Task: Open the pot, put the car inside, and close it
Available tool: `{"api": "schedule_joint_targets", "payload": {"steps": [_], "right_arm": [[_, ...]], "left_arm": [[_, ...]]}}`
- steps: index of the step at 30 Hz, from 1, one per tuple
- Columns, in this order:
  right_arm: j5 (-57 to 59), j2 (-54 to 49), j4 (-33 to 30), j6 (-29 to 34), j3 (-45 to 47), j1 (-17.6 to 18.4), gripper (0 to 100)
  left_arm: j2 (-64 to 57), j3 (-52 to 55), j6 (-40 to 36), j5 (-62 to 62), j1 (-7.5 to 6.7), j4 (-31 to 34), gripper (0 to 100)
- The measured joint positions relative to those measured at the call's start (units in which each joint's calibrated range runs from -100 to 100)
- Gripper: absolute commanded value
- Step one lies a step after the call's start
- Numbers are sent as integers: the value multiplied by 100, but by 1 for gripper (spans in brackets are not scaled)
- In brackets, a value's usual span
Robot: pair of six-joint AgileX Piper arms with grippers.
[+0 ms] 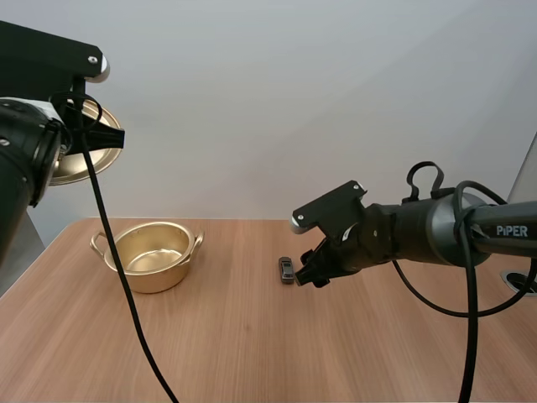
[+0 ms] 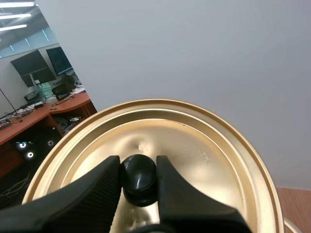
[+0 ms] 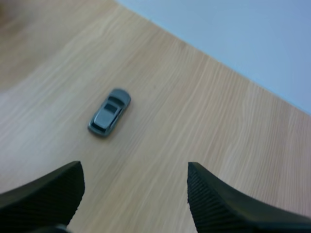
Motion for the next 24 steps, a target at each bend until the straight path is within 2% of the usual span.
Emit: {"api": "schedule_joint_targets", "payload": {"steps": [7,12,20,24], "right_arm": [[962,363,553,-9,-780,365,100],[1007,883,938,-9,-828,605,100],[78,1595,632,-9,-877,599,100],[3,1807,597,-9,-877,599,100]], "left_arm": [[-253,0,145,1022,0,-342,0],[-253,0,402,1390,0,-556,0],[-253,0,443,1663,0,-603,0],[-253,0,443,1663,0,-671,0]]}}
